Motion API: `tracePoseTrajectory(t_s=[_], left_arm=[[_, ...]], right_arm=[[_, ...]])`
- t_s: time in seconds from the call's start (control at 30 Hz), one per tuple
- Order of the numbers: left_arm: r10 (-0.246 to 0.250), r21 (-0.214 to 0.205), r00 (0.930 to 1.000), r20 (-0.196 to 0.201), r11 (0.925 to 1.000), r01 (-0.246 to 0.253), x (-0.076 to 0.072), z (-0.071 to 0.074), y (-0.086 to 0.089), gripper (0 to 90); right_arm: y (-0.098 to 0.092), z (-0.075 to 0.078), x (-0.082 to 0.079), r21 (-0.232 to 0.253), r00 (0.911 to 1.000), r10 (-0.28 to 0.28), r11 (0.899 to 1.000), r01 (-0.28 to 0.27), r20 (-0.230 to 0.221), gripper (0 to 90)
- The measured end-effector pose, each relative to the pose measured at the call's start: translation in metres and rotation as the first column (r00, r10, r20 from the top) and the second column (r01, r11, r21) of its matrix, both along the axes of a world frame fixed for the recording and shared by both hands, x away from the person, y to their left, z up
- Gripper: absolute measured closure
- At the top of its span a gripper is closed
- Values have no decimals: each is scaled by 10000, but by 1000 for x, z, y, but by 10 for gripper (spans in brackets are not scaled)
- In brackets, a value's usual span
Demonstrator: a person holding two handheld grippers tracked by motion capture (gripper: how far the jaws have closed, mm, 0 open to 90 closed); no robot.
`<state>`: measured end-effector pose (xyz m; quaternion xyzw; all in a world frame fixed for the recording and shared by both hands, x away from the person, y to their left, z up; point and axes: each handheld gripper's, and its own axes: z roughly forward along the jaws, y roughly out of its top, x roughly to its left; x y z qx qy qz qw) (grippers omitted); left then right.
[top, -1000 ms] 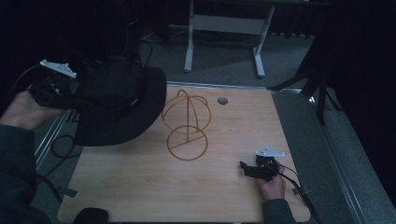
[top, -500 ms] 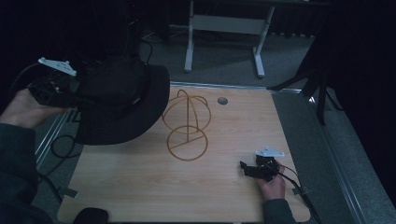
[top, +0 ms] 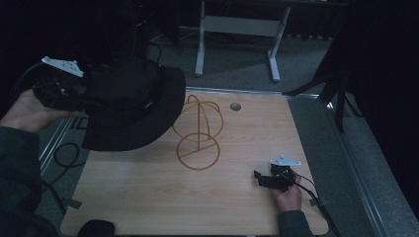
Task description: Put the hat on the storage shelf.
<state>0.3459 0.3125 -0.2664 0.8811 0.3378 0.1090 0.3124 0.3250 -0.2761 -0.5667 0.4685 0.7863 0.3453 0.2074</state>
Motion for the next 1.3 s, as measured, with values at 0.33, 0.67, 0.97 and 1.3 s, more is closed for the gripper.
tracePoseTrajectory(t_s=[0.33,0.67,0.97,1.3], left_arm=[[-202,31,9996,179,9998,202,1,5,-7,879],[-569,-69,9981,240,9983,571,2,8,-17,878],[-837,-72,9960,325,9964,839,4,14,-26,879],[-999,-213,9940,444,9947,1009,7,17,-33,879]], right_arm=[[0,0,0,6,10000,-3,10000,3,-18,193],[0,0,0,13,10000,0,10000,0,-9,193],[0,0,0,15,10000,-3,10000,3,-9,193],[0,0,0,14,10000,0,10000,0,-6,193]])
